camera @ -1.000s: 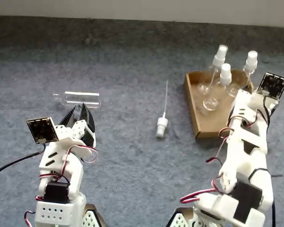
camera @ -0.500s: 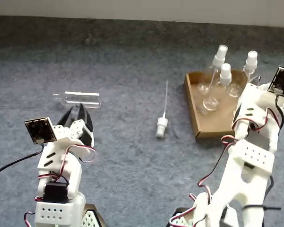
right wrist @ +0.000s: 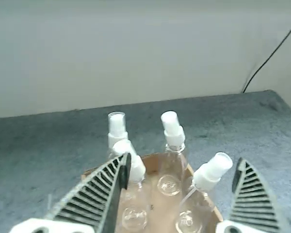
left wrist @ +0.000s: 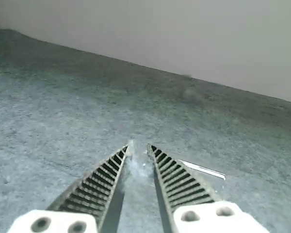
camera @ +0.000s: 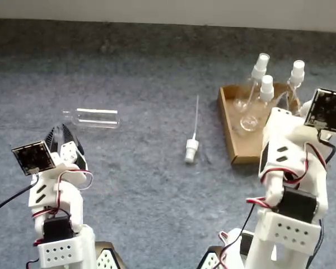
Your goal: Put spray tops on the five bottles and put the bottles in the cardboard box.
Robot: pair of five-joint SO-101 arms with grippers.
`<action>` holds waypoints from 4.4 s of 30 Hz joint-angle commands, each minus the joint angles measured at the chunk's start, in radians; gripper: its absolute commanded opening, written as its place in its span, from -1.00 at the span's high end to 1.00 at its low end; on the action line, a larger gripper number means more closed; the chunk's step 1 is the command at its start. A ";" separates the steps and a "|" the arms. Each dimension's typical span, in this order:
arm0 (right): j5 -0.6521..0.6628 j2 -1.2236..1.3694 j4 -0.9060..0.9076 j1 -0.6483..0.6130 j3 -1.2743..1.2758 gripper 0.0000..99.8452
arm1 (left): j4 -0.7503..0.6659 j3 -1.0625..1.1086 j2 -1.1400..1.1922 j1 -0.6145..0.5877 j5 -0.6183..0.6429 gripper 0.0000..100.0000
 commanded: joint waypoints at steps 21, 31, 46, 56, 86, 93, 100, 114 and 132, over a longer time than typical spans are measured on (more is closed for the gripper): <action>0.011 0.622 0.638 -0.562 -0.782 0.43 | 0.667 -0.154 -0.013 -0.397 -0.315 0.99; 0.192 0.977 0.630 -0.855 -0.957 0.43 | 0.615 0.008 -0.013 -0.473 -0.316 0.98; 0.583 1.472 0.496 -0.957 -1.147 0.43 | 0.611 0.012 -0.013 -0.473 -0.318 0.98; 0.657 1.863 0.553 -1.010 -1.604 0.43 | 0.611 0.013 -0.013 -0.476 -0.318 0.98; 0.660 2.198 0.438 -1.020 -1.865 0.47 | 0.586 0.015 -0.013 -0.473 -0.318 0.98; 0.652 2.198 0.440 -1.018 -1.865 0.63 | 0.585 0.015 -0.013 -0.473 -0.318 0.98; 0.586 2.192 0.449 -0.997 -1.886 0.80 | 0.583 0.015 -0.013 -0.473 -0.318 0.98; 0.560 2.144 0.949 -0.905 -2.503 0.80 | 0.582 0.018 -0.013 -0.473 -0.318 0.98; 0.196 1.730 0.980 -0.668 -2.465 0.80 | 0.582 0.019 -0.013 -0.473 -0.318 0.98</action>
